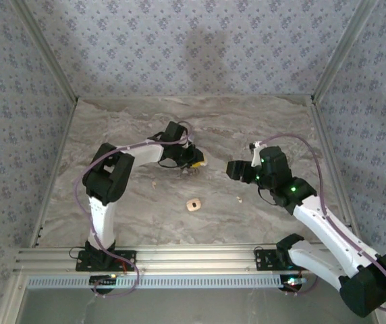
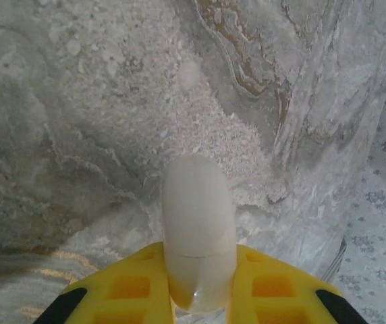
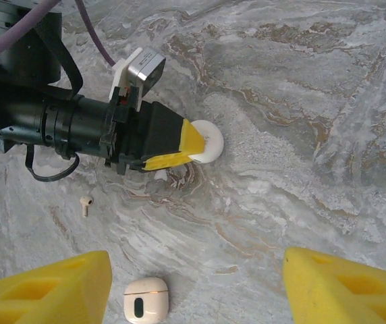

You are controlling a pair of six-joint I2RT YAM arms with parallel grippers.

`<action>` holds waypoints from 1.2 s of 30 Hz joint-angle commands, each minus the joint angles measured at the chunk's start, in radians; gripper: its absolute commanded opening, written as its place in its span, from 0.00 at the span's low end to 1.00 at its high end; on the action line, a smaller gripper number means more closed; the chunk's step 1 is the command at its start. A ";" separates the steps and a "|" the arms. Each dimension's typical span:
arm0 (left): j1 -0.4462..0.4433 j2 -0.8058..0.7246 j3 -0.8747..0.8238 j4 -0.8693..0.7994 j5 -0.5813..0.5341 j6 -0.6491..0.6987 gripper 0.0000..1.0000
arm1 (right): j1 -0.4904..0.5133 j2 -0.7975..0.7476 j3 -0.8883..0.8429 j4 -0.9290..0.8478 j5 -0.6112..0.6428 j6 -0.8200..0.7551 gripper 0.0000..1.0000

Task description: Insert wireless bluetooth earbuds into charging case

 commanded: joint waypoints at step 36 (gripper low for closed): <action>0.047 -0.232 0.043 -0.339 -0.168 0.167 0.49 | 0.169 0.167 0.229 -0.250 0.104 -0.035 0.68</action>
